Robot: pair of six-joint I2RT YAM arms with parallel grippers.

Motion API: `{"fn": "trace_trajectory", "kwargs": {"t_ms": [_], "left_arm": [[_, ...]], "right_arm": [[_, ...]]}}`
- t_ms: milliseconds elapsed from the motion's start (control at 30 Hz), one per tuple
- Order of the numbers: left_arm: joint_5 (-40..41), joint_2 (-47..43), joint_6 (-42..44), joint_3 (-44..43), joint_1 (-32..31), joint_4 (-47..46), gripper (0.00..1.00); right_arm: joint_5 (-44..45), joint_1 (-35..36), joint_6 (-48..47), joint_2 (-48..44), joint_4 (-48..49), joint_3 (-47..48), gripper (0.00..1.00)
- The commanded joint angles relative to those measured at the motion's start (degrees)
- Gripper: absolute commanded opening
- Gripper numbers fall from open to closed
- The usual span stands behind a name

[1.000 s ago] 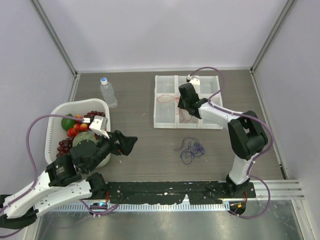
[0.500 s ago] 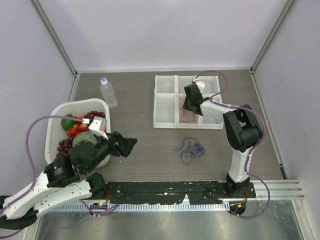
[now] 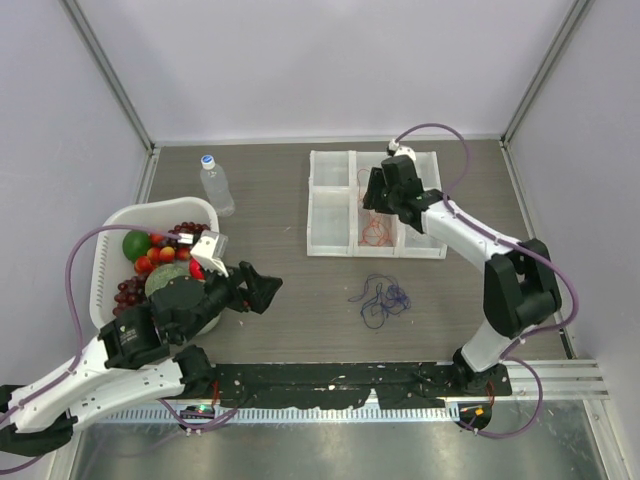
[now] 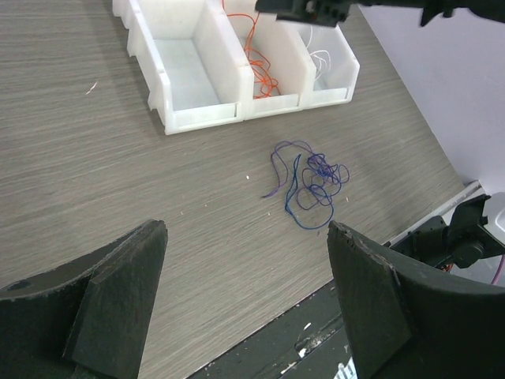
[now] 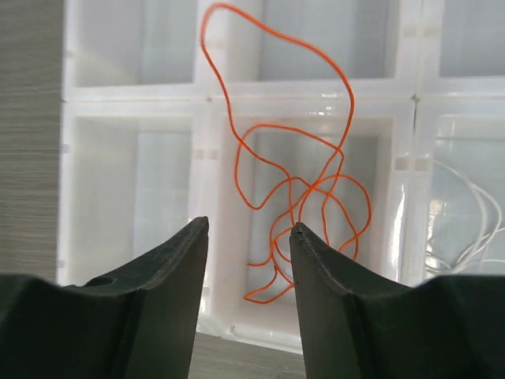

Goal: Untangle the cables

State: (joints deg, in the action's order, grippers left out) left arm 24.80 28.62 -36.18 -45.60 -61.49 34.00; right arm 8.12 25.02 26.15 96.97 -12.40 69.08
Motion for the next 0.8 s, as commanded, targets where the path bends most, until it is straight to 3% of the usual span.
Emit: {"fn": "trace_trajectory", "kwargs": {"t_ms": [0,133,400,600,667,733,767], "left_arm": [[-0.45,1.17,0.15,-1.24,-0.2,-3.5,0.87],[-1.06,1.7,0.5,-1.42,-0.2,-3.68,0.87],[-3.17,1.79,0.24,-1.77,-0.12,-1.22,0.88],[-6.16,1.35,-0.38,-0.89,-0.12,-0.95,0.9],[-7.3,1.7,-0.9,-0.63,-0.12,-1.04,0.91],[-8.18,2.14,-1.08,-0.28,-0.12,-1.3,0.91],[-8.45,2.23,-1.17,-0.27,-0.12,-1.48,0.91]], "right_arm": [[1.27,0.21,-3.99,-5.03,0.36,1.23,0.57],[2.78,-0.58,-8.38,-1.35,-0.25,7.45,0.64],[4.71,-3.21,-15.67,11.3,-0.96,22.04,0.66],[-10.63,-7.34,-22.19,19.22,-2.62,30.05,0.65],[-15.14,-8.05,-23.07,20.36,-3.15,30.94,0.61],[-19.88,-8.14,-23.51,19.76,-3.24,30.33,0.49],[-20.51,-8.14,-23.17,19.4,-3.15,29.46,0.37]]}}
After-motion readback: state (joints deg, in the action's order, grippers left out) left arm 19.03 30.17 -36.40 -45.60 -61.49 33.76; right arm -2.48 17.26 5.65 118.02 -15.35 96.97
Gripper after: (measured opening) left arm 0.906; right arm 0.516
